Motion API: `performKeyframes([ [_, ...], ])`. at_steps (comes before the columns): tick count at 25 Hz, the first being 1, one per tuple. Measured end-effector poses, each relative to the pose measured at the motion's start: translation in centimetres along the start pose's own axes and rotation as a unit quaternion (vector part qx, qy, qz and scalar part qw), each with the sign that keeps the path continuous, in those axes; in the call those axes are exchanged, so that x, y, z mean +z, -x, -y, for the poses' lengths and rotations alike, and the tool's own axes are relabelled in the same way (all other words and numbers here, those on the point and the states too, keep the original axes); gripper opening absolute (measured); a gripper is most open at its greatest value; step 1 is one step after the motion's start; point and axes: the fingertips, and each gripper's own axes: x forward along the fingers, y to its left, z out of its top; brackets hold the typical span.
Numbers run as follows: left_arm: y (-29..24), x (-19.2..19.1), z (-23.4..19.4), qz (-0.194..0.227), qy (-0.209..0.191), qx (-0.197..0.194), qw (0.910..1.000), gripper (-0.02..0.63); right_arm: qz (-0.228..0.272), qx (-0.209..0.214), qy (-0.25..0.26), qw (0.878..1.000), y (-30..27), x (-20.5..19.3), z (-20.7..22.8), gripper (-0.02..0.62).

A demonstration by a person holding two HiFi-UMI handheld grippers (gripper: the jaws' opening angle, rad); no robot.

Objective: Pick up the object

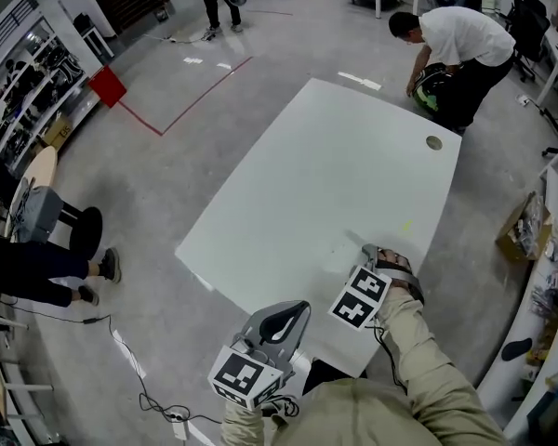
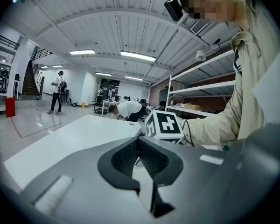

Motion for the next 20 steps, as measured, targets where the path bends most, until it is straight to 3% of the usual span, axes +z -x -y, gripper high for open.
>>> performKeyframes([
  [5, -0.2, -0.3, -0.5, -0.002, 0.006, 0.0, 1.0, 0.006, -0.042, 0.029, -0.017, 0.999, -2.2, -1.4, 0.4, 0.421],
  [11, -0.7, -0.2, -1.0, -0.005, 0.005, -0.002, 1.0, 0.006, -0.068, 0.034, 0.051, 0.996, -3.1, -2.0, 0.6, 0.445],
  [20, -1.3, 0.2, -1.4, -0.007, 0.007, -0.007, 0.9999, 0.006, -0.044, 0.016, 0.051, 0.998, -2.8, -1.1, 1.1, 0.437],
])
